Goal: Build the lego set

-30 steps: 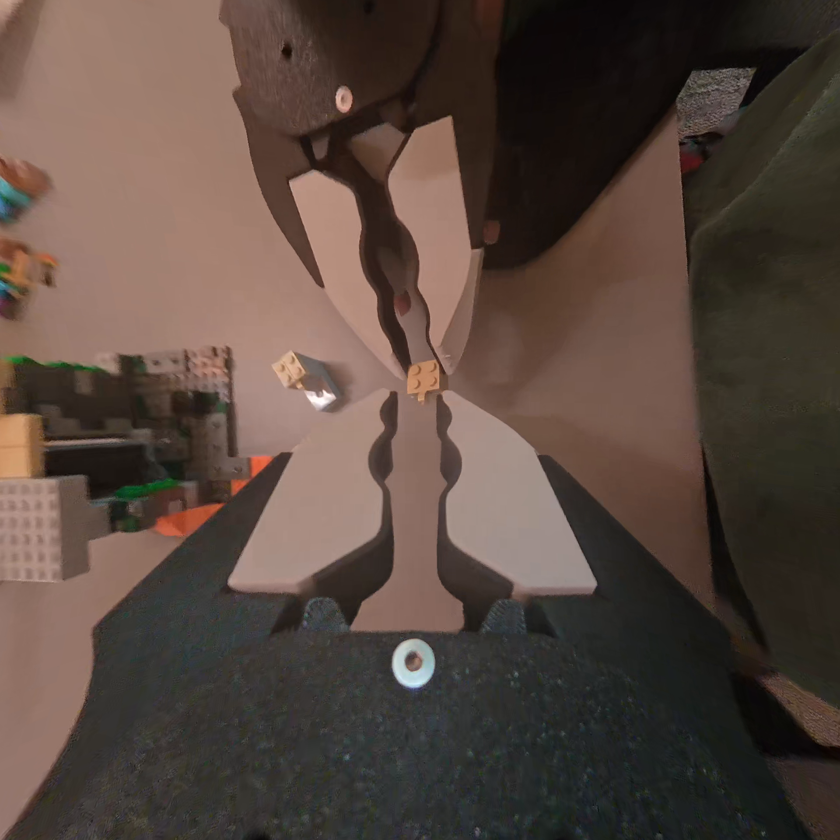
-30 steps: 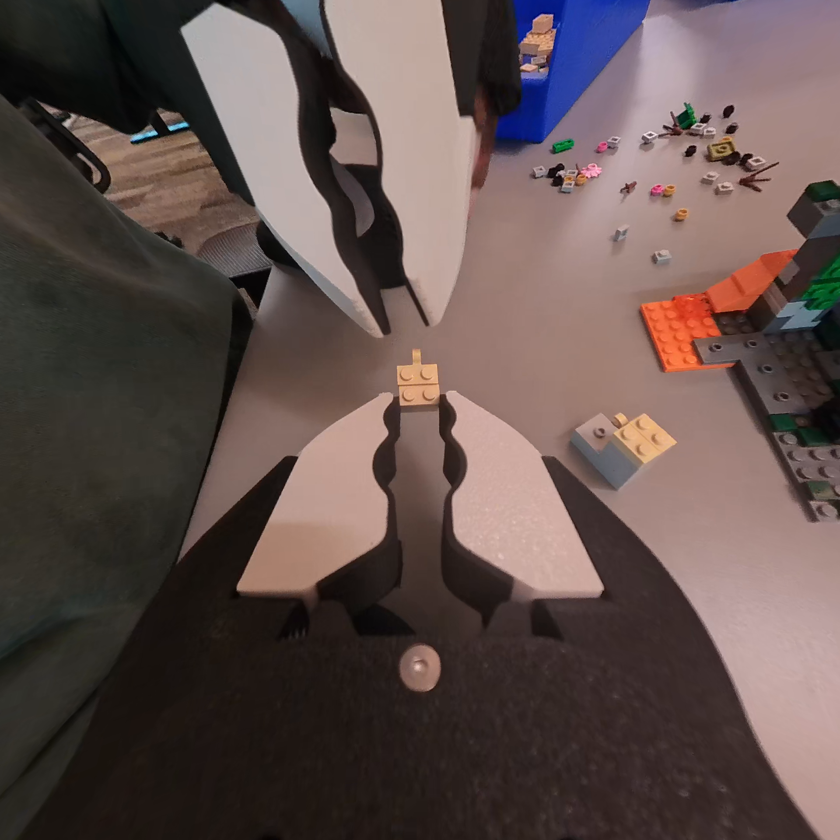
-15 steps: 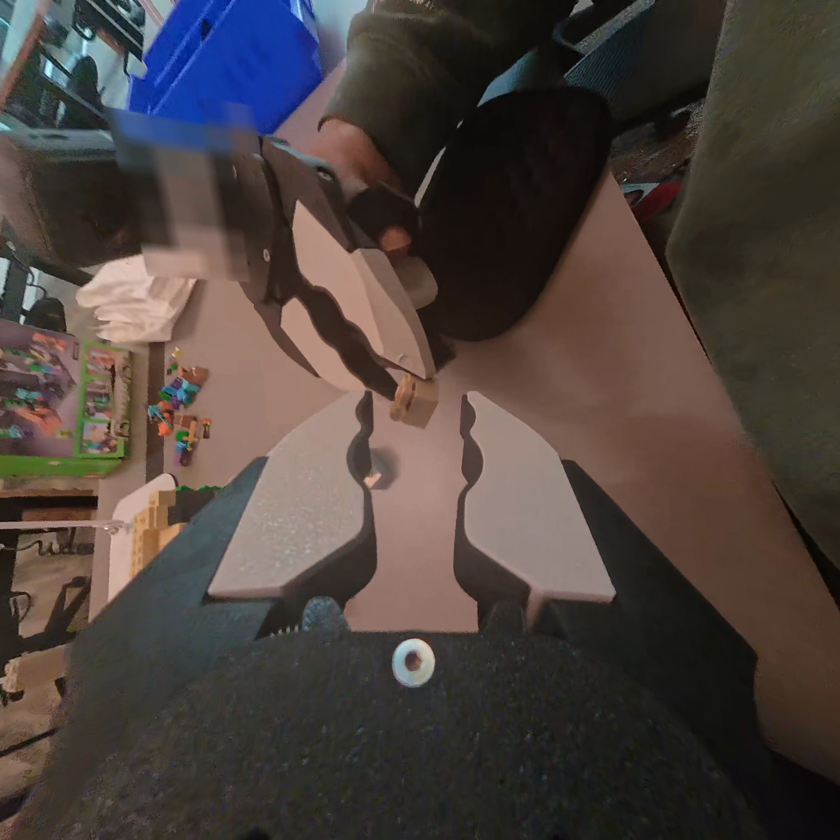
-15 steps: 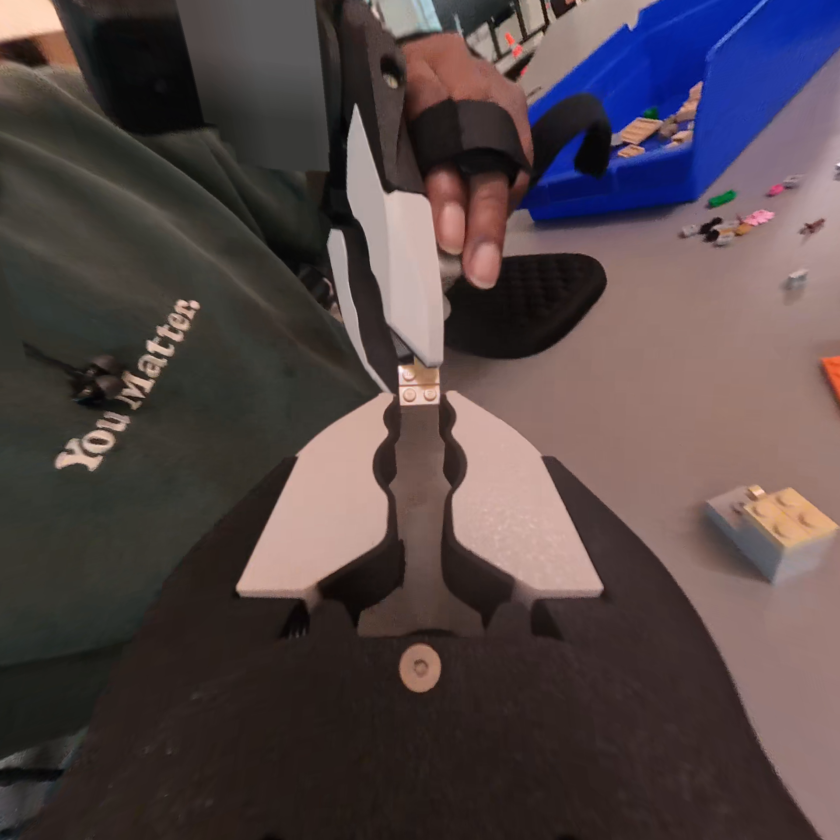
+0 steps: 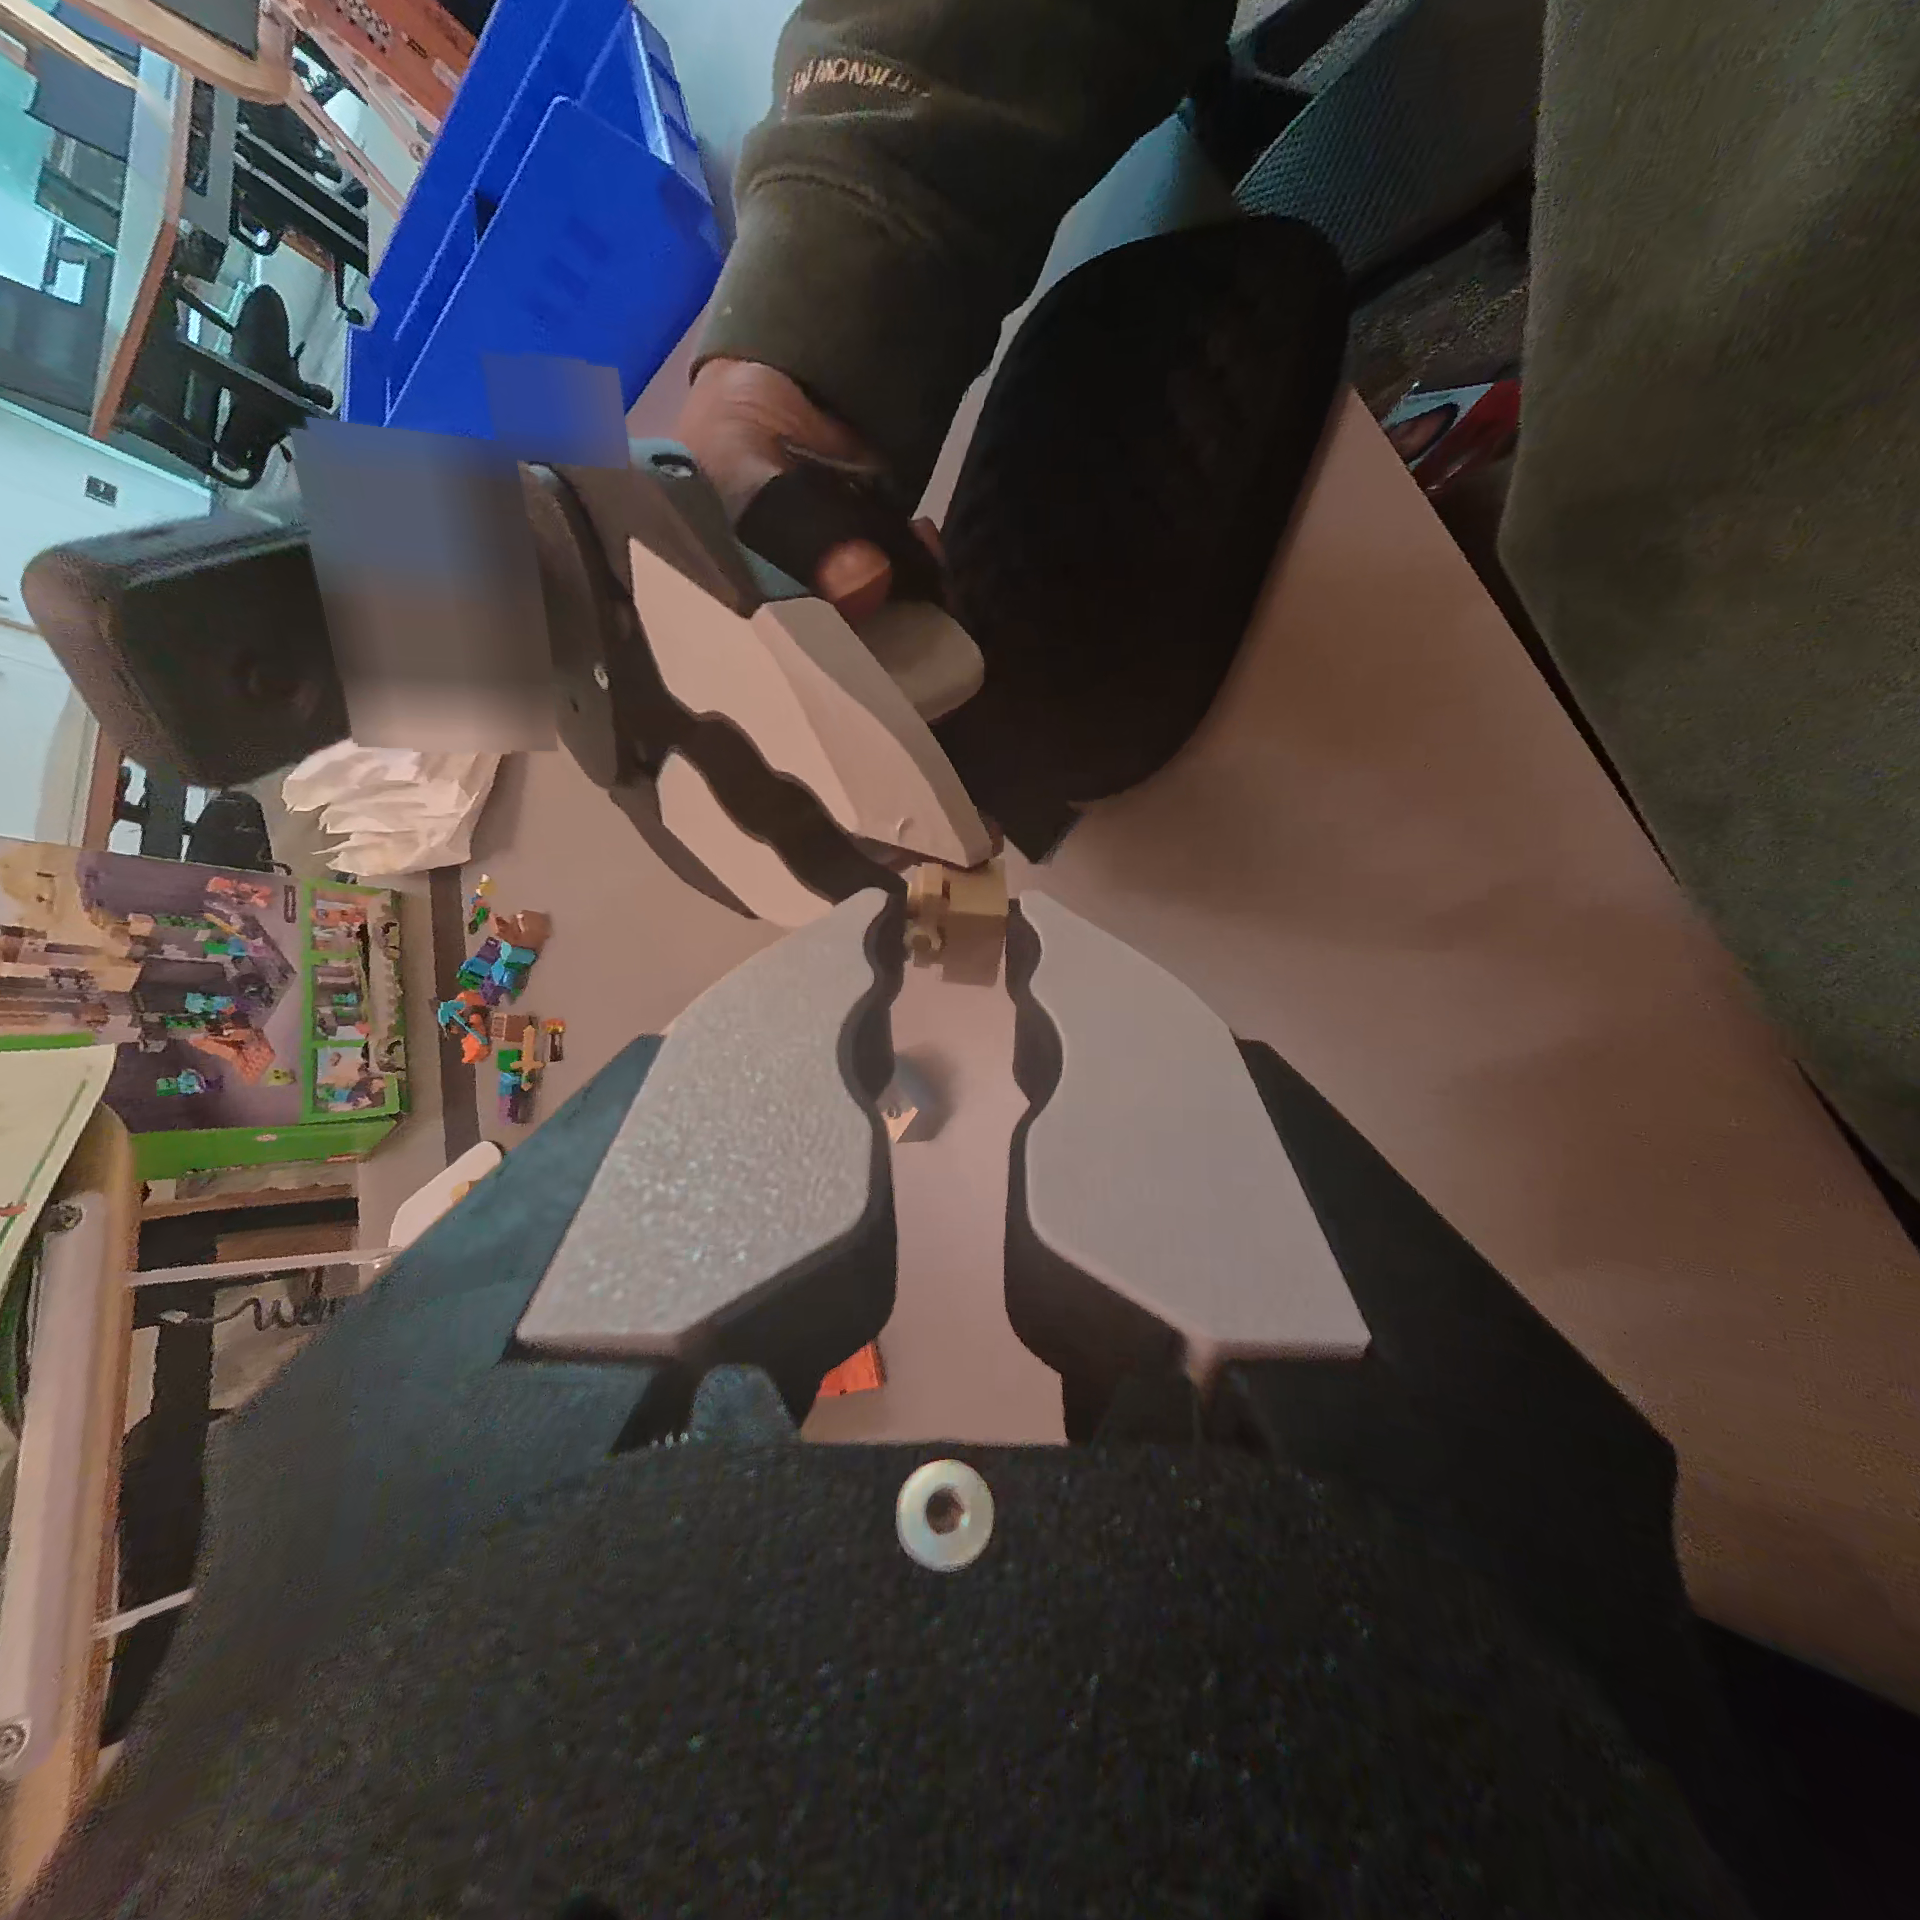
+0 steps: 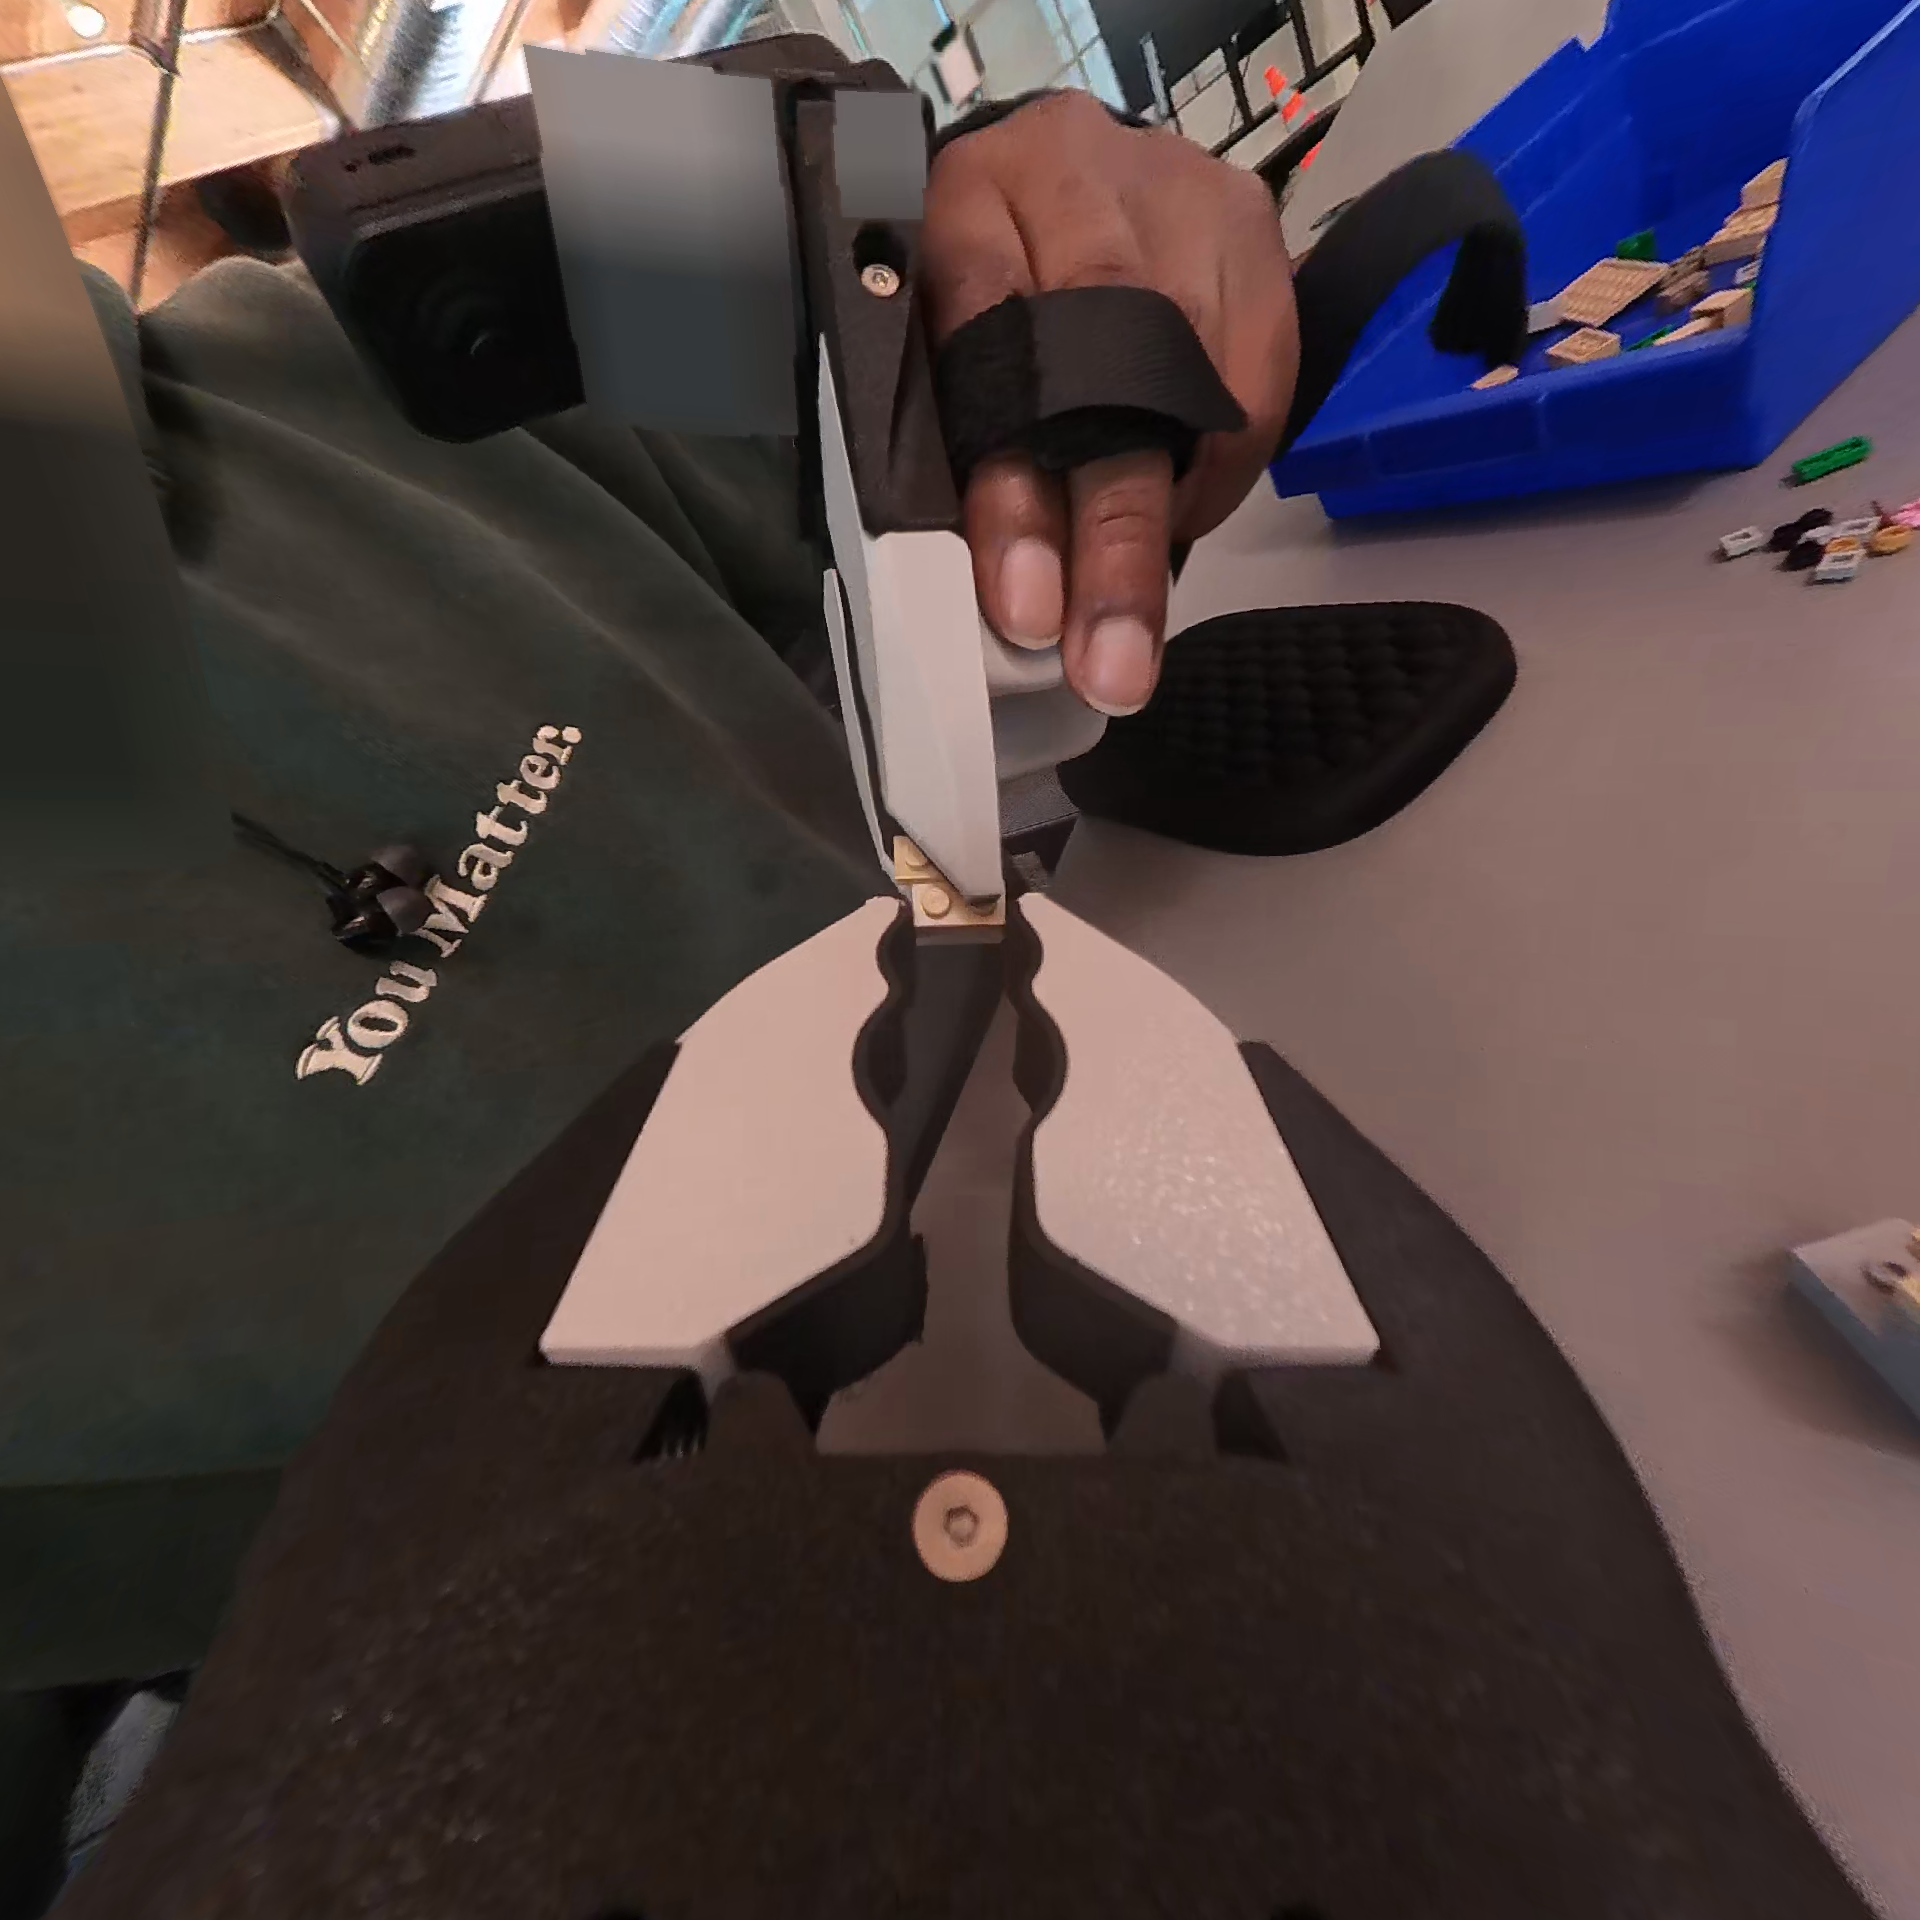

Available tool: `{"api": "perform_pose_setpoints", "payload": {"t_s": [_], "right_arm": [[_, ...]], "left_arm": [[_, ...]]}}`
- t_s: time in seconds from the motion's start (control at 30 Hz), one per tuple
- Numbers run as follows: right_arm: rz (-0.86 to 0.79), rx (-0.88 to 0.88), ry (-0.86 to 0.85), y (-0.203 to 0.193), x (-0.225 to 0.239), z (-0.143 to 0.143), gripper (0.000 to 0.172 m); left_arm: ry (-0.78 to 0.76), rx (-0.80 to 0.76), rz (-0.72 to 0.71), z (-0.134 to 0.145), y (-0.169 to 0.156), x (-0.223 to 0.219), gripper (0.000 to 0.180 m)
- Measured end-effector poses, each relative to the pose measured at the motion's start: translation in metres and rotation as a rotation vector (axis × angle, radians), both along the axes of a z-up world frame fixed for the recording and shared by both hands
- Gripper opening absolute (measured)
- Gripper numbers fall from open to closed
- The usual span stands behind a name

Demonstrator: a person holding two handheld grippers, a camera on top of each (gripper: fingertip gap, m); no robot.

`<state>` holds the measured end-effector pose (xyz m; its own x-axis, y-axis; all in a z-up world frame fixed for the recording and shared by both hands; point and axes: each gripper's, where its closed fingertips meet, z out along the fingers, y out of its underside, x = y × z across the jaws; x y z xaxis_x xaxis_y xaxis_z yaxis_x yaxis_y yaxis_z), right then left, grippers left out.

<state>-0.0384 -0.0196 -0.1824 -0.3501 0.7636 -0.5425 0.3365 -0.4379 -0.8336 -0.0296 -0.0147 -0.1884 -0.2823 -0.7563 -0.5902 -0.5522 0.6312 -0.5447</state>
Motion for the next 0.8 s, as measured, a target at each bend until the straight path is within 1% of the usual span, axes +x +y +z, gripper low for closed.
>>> {"api": "perform_pose_setpoints", "payload": {"t_s": [0.2, 0.53, 0.8], "right_arm": [[0.054, -0.059, -0.015, -0.006, 0.001, 0.001, 0.016], [0.082, -0.075, -0.015, -0.01, 0.001, -0.001, 0.016], [0.099, -0.078, -0.025, -0.013, 0.001, -0.003, 0.016]], "left_arm": [[0.018, 0.005, -0.013, 0.0, -0.005, -0.001, 0.017], [0.041, 0.002, -0.01, -0.005, -0.006, -0.004, 0.017], [0.058, 0.009, -0.039, -0.007, -0.01, -0.004, 0.017]]}}
